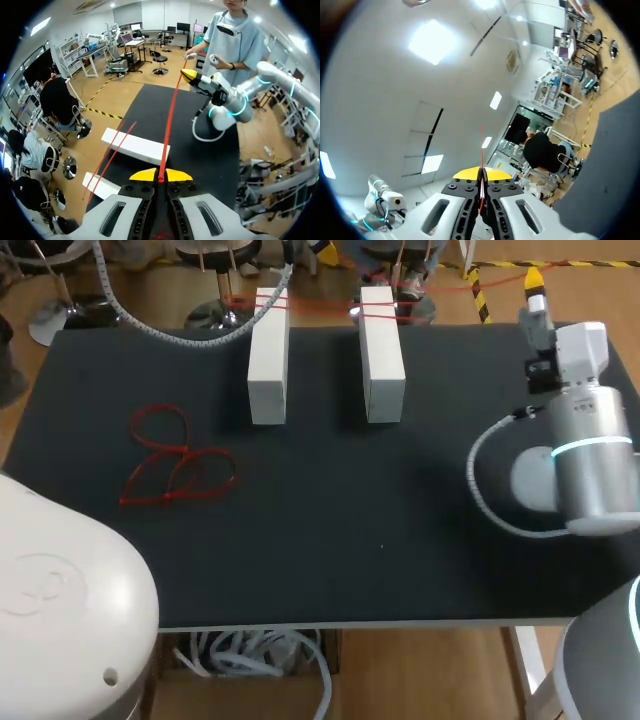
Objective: Grab the tape and strap the tape.
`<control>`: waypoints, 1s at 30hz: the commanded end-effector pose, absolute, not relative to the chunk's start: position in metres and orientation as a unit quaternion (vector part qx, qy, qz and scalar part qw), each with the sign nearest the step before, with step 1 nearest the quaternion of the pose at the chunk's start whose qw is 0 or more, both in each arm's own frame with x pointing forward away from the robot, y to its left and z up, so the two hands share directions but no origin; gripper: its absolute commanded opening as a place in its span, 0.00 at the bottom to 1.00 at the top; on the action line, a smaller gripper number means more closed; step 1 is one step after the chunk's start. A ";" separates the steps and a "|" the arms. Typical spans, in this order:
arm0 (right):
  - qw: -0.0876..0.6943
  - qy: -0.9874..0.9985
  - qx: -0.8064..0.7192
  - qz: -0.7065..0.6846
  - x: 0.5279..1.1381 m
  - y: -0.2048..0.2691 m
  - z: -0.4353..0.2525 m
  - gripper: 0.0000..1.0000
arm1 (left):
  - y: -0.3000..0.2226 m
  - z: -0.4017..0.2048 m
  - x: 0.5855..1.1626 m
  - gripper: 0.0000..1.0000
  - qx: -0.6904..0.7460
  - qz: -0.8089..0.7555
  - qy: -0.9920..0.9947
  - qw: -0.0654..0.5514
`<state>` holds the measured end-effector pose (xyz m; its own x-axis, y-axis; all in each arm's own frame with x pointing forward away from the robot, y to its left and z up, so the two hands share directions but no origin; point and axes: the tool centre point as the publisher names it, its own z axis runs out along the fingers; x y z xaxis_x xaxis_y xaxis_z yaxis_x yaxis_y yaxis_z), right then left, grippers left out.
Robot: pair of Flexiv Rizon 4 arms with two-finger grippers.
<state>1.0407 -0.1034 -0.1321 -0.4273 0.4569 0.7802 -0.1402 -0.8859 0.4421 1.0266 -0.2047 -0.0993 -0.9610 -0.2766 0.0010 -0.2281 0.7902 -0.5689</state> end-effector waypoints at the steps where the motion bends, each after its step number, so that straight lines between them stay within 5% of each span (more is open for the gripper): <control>1: 0.126 0.262 0.516 0.805 1.030 -0.115 -0.128 0.00 | -0.205 -0.099 1.027 0.00 -0.134 -0.293 0.946 0.040; 30: 0.296 0.130 0.793 0.516 0.964 -0.054 -0.108 0.00 | -0.205 -0.099 1.027 0.00 -0.134 -0.293 0.946 0.040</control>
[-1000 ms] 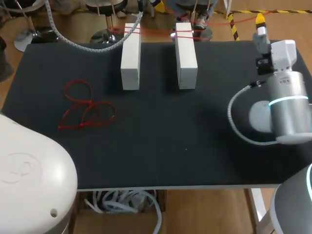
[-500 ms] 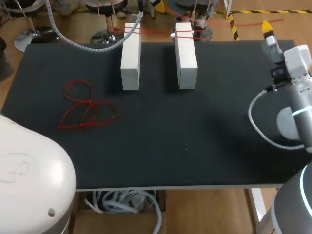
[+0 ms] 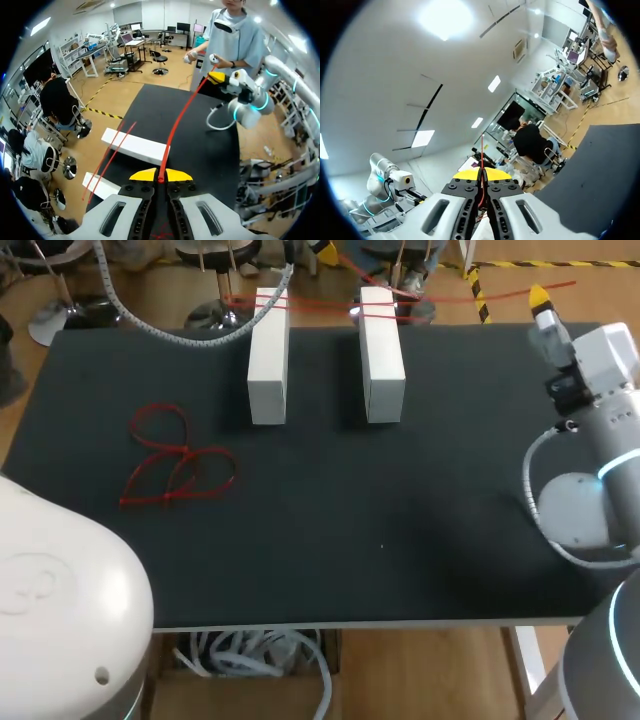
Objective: Grab the tape and strap the tape.
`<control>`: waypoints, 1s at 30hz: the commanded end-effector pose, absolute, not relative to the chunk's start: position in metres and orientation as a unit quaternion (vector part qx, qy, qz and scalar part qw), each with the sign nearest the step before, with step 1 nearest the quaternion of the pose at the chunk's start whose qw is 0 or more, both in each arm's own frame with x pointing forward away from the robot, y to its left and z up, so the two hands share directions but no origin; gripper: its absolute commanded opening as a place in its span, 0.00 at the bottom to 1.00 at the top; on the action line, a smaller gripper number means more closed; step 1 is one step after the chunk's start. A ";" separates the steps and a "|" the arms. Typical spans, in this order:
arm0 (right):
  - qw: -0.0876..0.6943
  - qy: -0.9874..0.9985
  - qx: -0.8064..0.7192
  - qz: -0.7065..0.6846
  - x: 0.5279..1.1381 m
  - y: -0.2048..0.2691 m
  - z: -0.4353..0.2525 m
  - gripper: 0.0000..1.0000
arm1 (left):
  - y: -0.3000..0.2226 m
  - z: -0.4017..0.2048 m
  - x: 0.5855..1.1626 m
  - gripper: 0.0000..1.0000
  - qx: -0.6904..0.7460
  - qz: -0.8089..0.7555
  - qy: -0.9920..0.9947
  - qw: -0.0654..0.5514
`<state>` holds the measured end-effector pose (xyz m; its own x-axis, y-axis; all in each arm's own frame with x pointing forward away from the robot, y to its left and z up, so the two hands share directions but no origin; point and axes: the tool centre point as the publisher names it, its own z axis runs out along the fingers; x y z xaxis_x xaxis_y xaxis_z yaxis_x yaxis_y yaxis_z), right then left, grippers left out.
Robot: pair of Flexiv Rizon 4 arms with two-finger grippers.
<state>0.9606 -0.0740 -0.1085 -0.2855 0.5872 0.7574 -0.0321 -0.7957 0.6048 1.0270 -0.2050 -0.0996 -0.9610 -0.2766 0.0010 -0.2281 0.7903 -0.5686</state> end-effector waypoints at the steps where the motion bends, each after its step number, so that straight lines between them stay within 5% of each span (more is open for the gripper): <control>1: 0.295 0.125 0.797 0.512 0.965 -0.052 -0.107 0.00 | -0.205 -0.099 1.027 0.00 -0.134 -0.293 0.946 0.040; 30: 0.295 0.125 0.797 0.512 0.965 -0.052 -0.107 0.00 | -0.205 -0.099 1.027 0.00 -0.134 -0.293 0.946 0.040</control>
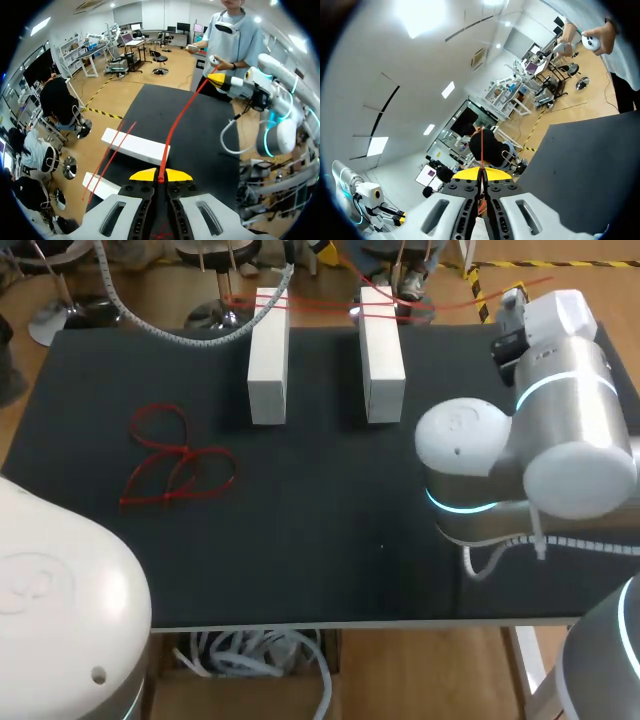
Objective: Grab the tape and strap the tape.
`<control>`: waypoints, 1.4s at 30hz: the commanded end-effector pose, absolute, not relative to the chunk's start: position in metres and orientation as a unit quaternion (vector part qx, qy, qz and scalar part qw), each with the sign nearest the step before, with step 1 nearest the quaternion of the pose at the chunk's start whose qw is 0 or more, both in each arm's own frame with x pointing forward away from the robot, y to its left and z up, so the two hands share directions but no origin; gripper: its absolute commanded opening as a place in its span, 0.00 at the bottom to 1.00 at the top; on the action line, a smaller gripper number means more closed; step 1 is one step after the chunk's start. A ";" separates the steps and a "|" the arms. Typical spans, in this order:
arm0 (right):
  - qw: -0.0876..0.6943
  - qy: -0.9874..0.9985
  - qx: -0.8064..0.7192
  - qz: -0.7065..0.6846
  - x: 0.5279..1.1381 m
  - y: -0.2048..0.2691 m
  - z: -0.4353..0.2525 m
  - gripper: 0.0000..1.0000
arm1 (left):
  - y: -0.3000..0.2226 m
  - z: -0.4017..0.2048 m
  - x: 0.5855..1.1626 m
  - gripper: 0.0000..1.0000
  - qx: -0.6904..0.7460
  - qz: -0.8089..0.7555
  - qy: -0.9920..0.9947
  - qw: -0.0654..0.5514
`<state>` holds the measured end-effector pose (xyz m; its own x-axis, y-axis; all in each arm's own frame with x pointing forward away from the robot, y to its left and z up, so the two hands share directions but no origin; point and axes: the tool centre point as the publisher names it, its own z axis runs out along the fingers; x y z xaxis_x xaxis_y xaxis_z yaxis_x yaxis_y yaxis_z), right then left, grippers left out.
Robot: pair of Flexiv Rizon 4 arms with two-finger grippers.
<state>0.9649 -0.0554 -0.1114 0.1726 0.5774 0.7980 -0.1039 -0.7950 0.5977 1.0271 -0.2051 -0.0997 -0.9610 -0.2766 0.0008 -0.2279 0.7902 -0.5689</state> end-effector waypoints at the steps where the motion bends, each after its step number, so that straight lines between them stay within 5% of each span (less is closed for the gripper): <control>1: 0.295 0.125 0.797 0.512 0.965 -0.052 -0.107 0.00 | -0.205 -0.099 1.027 0.00 -0.134 -0.293 0.946 0.040; 7: 0.295 0.125 0.797 0.512 0.965 -0.052 -0.107 0.00 | -0.205 -0.099 1.027 0.00 -0.134 -0.293 0.946 0.040; 18: 0.485 0.201 0.759 0.386 0.997 -0.028 -0.099 0.00 | -0.205 -0.099 1.027 0.00 -0.134 -0.293 0.946 0.040; 42: 0.543 0.363 0.621 0.434 1.035 0.006 -0.087 0.00 | -0.205 -0.099 1.027 0.00 -0.134 -0.293 0.946 0.040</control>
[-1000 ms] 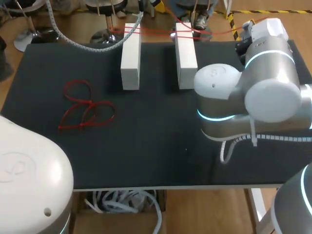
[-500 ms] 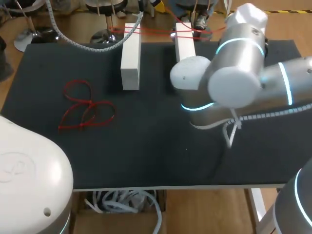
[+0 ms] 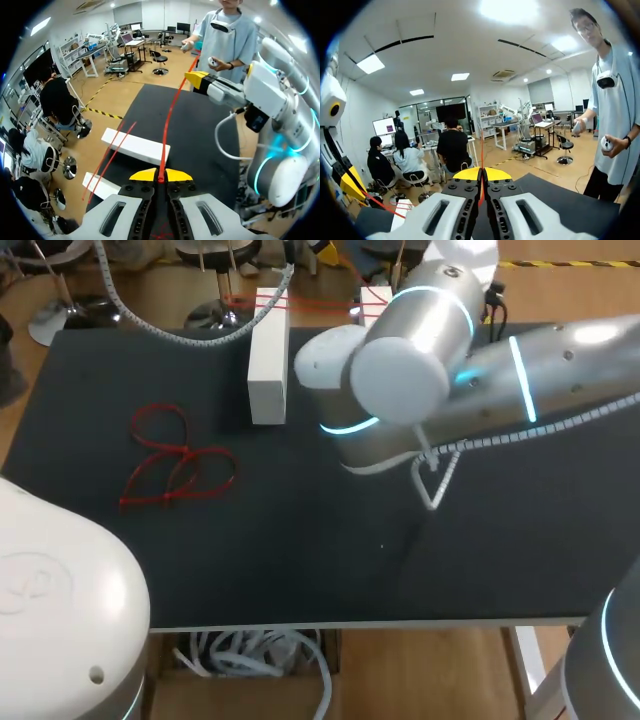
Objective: Grab the tape and strap the tape.
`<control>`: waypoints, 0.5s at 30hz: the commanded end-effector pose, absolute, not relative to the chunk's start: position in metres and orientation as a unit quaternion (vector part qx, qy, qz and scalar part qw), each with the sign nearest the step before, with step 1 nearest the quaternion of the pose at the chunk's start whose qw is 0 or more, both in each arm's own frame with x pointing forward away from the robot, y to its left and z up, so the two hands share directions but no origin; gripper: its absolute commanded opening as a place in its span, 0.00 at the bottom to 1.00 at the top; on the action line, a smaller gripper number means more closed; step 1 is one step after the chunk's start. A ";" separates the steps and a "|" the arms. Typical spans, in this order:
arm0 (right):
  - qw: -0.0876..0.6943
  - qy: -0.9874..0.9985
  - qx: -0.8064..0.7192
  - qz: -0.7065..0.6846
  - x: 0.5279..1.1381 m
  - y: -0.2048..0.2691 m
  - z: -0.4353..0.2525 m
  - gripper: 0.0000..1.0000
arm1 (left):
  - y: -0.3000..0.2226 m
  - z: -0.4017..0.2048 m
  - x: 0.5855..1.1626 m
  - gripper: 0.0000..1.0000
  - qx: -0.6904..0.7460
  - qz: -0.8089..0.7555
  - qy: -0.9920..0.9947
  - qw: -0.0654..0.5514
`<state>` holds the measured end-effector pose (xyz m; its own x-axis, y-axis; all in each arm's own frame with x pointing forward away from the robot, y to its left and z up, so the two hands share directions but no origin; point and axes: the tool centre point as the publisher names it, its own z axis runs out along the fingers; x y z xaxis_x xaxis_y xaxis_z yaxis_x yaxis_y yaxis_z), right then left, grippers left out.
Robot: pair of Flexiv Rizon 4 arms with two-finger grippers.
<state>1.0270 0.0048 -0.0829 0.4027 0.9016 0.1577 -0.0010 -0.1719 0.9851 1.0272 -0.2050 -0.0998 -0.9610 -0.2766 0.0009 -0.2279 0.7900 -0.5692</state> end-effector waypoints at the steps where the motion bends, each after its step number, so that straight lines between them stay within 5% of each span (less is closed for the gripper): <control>1: 0.540 0.375 0.611 0.440 1.037 0.005 -0.088 0.00 | -0.205 -0.099 1.027 0.00 -0.134 -0.293 0.946 0.040; 15: 0.481 0.464 0.531 0.521 1.042 -0.001 -0.102 0.00 | -0.205 -0.099 1.027 0.00 -0.134 -0.293 0.946 0.040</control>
<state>1.0470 0.0069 -0.1059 0.1993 0.9742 0.1058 -0.0189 -0.1041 0.9944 1.0272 -0.2050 -0.0997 -0.9610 -0.2766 0.0009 -0.2280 0.7900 -0.5691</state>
